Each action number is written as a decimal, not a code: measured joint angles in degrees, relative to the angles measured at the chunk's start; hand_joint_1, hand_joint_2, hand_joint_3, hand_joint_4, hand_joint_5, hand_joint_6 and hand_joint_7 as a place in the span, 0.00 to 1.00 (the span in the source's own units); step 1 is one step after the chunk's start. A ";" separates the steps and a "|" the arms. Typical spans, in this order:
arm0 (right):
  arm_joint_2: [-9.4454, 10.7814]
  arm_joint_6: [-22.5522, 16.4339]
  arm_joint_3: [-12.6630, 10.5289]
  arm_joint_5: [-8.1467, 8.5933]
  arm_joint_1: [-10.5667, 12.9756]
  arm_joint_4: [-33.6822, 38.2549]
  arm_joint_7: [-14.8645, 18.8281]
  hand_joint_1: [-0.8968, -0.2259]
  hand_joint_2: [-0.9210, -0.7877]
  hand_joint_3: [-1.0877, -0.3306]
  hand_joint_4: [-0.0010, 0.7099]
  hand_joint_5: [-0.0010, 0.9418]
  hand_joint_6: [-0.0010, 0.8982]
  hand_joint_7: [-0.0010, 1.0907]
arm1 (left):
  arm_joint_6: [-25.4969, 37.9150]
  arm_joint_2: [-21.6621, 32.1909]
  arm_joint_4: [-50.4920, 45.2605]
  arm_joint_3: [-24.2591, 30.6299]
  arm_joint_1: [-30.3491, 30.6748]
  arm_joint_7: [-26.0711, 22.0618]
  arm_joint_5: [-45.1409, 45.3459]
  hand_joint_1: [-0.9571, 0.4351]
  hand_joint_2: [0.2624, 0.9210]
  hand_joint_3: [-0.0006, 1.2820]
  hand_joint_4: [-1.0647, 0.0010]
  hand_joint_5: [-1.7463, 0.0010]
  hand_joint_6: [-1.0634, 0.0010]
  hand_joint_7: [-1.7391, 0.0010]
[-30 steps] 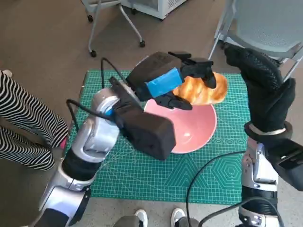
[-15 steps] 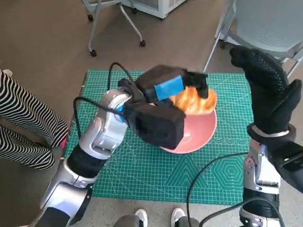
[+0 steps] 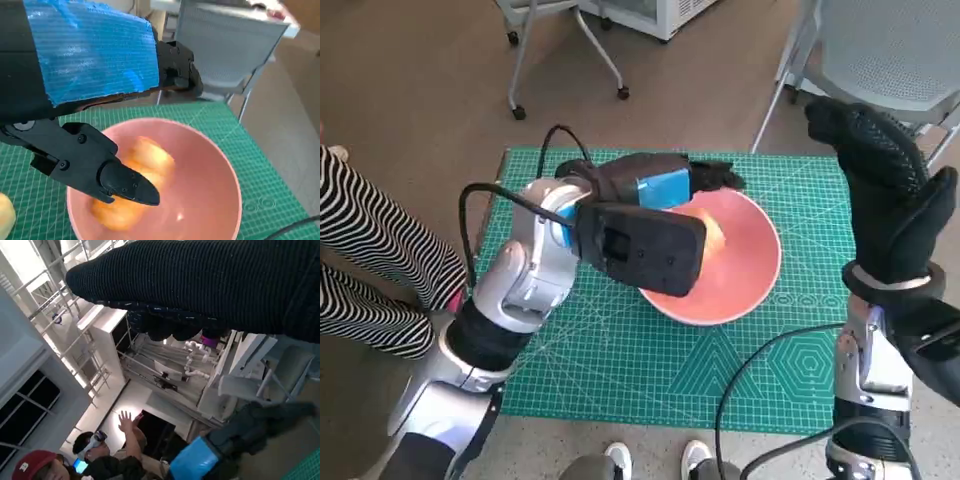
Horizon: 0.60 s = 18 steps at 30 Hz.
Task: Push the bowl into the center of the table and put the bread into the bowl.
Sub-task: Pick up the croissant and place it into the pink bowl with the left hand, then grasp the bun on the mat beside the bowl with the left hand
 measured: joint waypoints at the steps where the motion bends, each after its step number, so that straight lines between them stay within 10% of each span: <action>1: 0.03 0.00 0.03 0.00 0.00 0.00 0.00 0.35 0.00 0.61 0.18 0.01 0.00 0.55 | 0.00 0.44 -0.60 0.46 0.12 -0.07 -0.40 0.32 0.88 0.02 1.00 1.00 0.94 0.84; 18: 0.03 -0.09 0.07 0.58 -0.16 1.32 0.46 0.37 0.00 0.61 0.18 0.01 0.00 0.55 | -0.50 13.49 -10.55 12.55 4.43 -3.31 -6.42 0.43 0.81 0.00 0.93 0.99 0.82 0.94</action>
